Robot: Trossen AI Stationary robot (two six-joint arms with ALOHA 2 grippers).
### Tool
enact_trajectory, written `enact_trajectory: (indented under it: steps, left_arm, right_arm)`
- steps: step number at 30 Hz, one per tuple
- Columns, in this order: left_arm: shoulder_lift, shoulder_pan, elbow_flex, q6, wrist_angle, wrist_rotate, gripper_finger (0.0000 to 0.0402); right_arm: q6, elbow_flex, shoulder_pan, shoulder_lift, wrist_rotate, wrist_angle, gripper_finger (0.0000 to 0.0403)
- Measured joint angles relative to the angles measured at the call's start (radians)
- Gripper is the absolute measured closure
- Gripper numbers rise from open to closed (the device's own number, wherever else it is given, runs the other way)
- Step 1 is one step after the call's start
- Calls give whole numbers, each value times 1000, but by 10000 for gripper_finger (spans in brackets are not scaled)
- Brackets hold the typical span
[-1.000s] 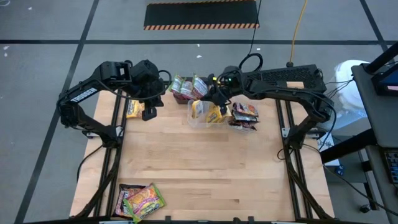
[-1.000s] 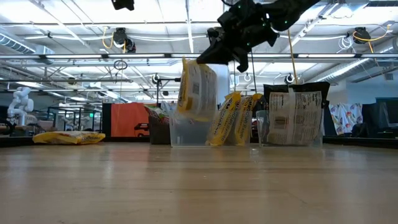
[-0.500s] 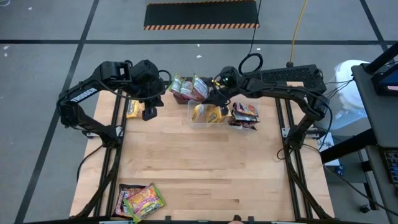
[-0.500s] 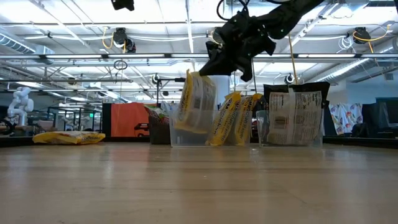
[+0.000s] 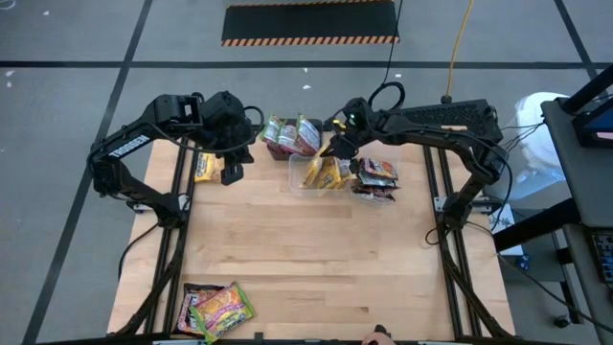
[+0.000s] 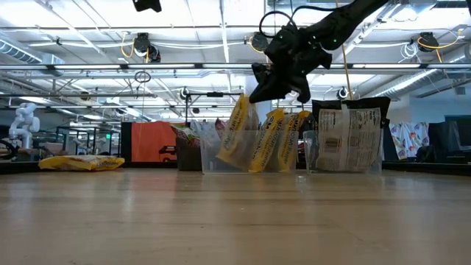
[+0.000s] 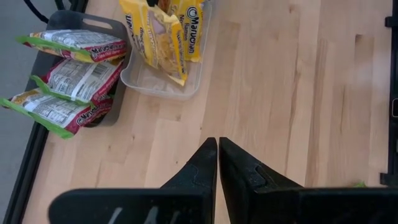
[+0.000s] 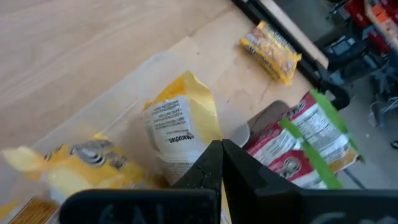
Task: Sort Maruchan noodles
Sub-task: Put the yellow noodle pack into the left transparent bin
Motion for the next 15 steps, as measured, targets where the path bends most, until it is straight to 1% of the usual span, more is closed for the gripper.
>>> enact_trajectory:
  steps: [9,15]
  left_arm:
    - [0,0,0,0,2,0,380]
    - [0,0,0,0,2,0,380]
  right_arm:
    - [-26,0,-17,0,9,-154,403]
    - [-30,0,-17,0,78,-194,403]
